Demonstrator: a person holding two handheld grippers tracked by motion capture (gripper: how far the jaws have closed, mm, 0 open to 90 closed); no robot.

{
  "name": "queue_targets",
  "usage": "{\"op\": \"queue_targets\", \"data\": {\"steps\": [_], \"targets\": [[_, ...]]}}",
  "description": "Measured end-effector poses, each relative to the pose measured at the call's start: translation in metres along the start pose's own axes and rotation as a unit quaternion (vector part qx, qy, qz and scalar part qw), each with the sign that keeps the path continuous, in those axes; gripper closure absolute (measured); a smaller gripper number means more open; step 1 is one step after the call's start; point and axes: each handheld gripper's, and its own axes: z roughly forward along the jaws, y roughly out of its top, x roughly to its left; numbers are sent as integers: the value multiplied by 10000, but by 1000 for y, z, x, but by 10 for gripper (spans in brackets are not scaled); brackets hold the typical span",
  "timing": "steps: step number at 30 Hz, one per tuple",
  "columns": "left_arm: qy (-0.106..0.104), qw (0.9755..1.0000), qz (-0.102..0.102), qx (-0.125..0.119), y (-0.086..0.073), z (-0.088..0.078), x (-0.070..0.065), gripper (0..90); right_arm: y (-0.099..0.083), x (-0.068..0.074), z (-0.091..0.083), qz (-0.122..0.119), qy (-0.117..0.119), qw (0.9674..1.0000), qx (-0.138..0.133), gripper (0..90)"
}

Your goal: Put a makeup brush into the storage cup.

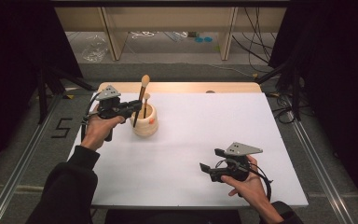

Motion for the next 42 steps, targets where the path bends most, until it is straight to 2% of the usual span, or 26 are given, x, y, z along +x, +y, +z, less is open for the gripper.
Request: {"op": "queue_targets", "data": {"steps": [3,6,8,10,17,21,25,26,28,30,32,34,36,38,39,42], "targets": [[46,10000,-25,-67,2,3,3,782,0,0,0,-34,18,10000,55,187],[71,9998,-91,-157,5,5,5,782,0,0,1,-16,56,10000,-26,187],[73,9997,-123,-208,8,7,8,782,0,0,0,-26,25,10000,58,187],[113,9996,-126,-221,10,9,10,782,0,0,1,-20,60,10000,-23,187],[133,9994,-163,-287,15,14,14,782,0,0,1,-6,56,10000,-26,187],[187,9993,-169,-284,14,19,16,782,0,0,0,-32,14,10000,35,187],[254,9991,-193,-274,12,25,18,782,0,-1,2,-49,47,10000,-47,187],[256,9991,-182,-295,12,26,19,782,0,-1,1,-55,3,10000,30,187],[256,9988,-265,-335,12,27,20,782,0,-1,1,-7,58,10000,-21,187],[252,9988,-246,-333,12,29,21,782,0,-1,2,-35,52,10000,-54,187],[249,9987,-289,-346,11,31,21,782,0,-1,0,-55,-14,10000,61,187],[258,9987,-271,-340,10,33,22,782,0,0,1,-17,71,10000,-20,188],[261,9986,-298,-343,9,36,22,782,-1,-1,2,-48,55,10000,-53,187],[259,9985,-318,-365,9,38,23,782,0,-1,0,-54,-14,9999,86,187],[261,9984,-326,-368,9,38,23,782,-1,-1,2,-48,58,10000,-47,187],[258,9985,-306,-361,8,40,23,782,-1,-1,2,22,105,9999,-7,187]]}}
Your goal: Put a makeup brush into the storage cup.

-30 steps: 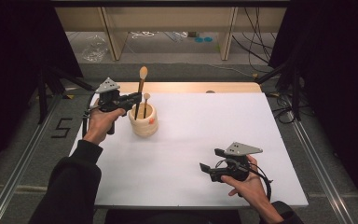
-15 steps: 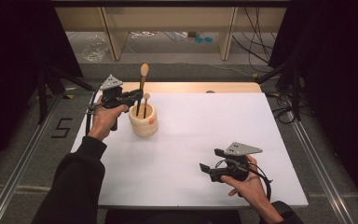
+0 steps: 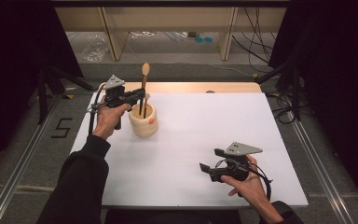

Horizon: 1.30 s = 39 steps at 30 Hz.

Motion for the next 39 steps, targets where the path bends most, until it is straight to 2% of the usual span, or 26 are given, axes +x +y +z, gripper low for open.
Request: {"op": "queue_targets", "data": {"steps": [1,2,3,7,8,9,11,12,13,14,15,19,23,24,25,28,29,32,33,35,39], "targets": [[1,10000,-9,-4,0,0,0,782,1,0,-2,-61,-103,9999,81,187],[4,10000,-6,-7,-1,1,0,782,1,0,-3,-36,-78,9999,132,187],[8,10000,-2,-6,-1,1,0,782,1,0,-3,-77,-122,9999,89,187],[13,10000,-20,-14,-2,2,0,782,1,0,-3,-50,-89,9999,126,187],[-1,10000,-22,-26,-2,2,1,782,0,0,0,-2,-27,10000,15,187],[-8,10000,21,-19,-3,3,1,782,0,0,0,-67,-41,10000,-55,188],[-1,10000,-6,-21,-4,4,1,782,0,-1,0,-63,-42,10000,-48,187],[-1,10000,-28,-22,-4,4,1,782,0,0,0,-1,7,10000,-1,187],[4,10000,-42,-28,-5,4,1,781,1,0,-2,-38,-74,9999,133,187],[-14,10000,-33,-42,-5,4,2,782,0,-1,0,-71,-44,10000,-47,187],[-14,10000,-55,-49,-6,5,2,782,0,-1,0,-59,-42,10000,-51,188],[20,10000,-69,6,-12,6,4,782,0,0,0,-2,7,10000,1,187],[19,10000,-89,8,-16,6,6,781,0,0,0,-63,-37,10000,-43,188],[30,9999,-146,5,-17,6,5,781,0,0,-2,-71,-102,9999,59,188],[16,10000,-84,10,-18,7,6,782,0,0,-1,-42,-76,10000,40,188],[22,9999,-110,-5,-20,7,6,781,0,0,0,-69,-36,10000,-43,188],[7,9998,-176,-19,-20,8,6,781,1,0,-2,-80,-110,9999,83,188],[7,9999,-146,-19,-21,9,7,781,0,0,-2,-76,-95,9999,56,188],[17,9999,-158,-23,-22,10,6,781,0,0,0,-63,-31,10000,-40,188],[55,9999,-111,-27,-23,11,8,781,0,0,-2,-70,-93,9999,58,188],[82,9997,-218,-70,-26,12,10,781,0,1,-2,-48,-61,10000,35,188]]}}
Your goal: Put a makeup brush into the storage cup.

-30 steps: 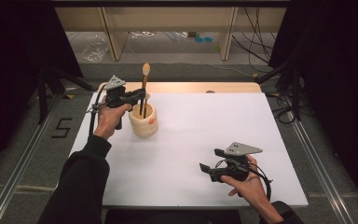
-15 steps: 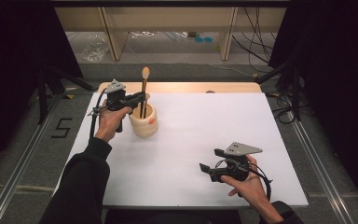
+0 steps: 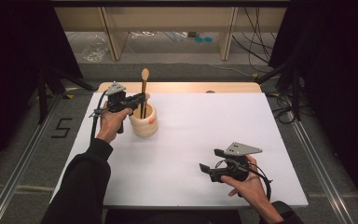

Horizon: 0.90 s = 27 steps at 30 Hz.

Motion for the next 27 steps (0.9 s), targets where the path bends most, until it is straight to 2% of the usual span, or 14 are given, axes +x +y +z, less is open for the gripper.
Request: {"op": "queue_targets", "data": {"steps": [10,11,14,17,23,24,26,27], "targets": [[-13,10000,-90,-6,-10,3,1,781,0,0,0,-16,16,10000,25,188],[-31,10000,-4,23,-10,3,2,780,0,0,0,-12,14,10000,20,188],[-35,10000,-23,53,-12,4,1,780,0,0,1,4,57,10000,11,188],[-31,9999,11,103,-14,5,1,780,0,0,0,-3,5,10000,0,188],[-39,9997,-14,222,-21,7,3,779,0,0,0,-14,19,10000,18,188],[-38,9997,-68,225,-22,7,2,778,0,0,0,-17,24,10000,25,188],[2,9994,78,332,-25,7,1,772,0,0,0,-16,26,10000,28,188],[19,9994,48,342,-25,8,0,720,0,0,0,-20,22,10000,23,188]]}}
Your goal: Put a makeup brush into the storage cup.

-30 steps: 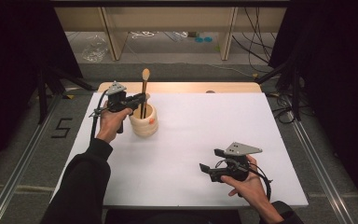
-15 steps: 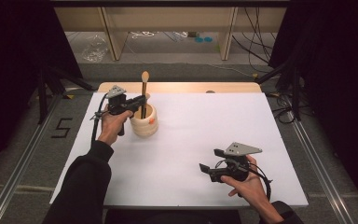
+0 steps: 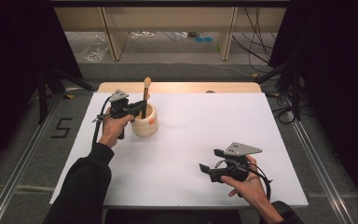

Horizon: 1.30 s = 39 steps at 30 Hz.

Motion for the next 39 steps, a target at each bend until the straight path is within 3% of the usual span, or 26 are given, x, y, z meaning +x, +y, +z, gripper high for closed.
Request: {"op": "queue_targets", "data": {"steps": [5,8,10,22,28,36,39], "targets": [[103,9999,83,-49,3,-3,-3,596,0,0,0,-1,6,10000,-1,189],[166,9998,10,-66,4,-7,-5,534,0,0,0,20,-6,10000,-20,188],[167,9998,99,-69,6,-9,-5,529,0,0,0,4,8,10000,4,189],[178,9998,42,-23,8,-18,-7,413,0,0,0,6,1,10000,-1,188],[87,9999,-16,-57,10,-21,-10,354,0,0,0,6,-24,10000,4,188],[-25,9999,108,-70,12,-27,-19,268,0,0,1,21,29,10000,-92,187],[-104,9999,53,-92,12,-30,-24,227,0,0,1,29,28,10000,-90,186]]}}
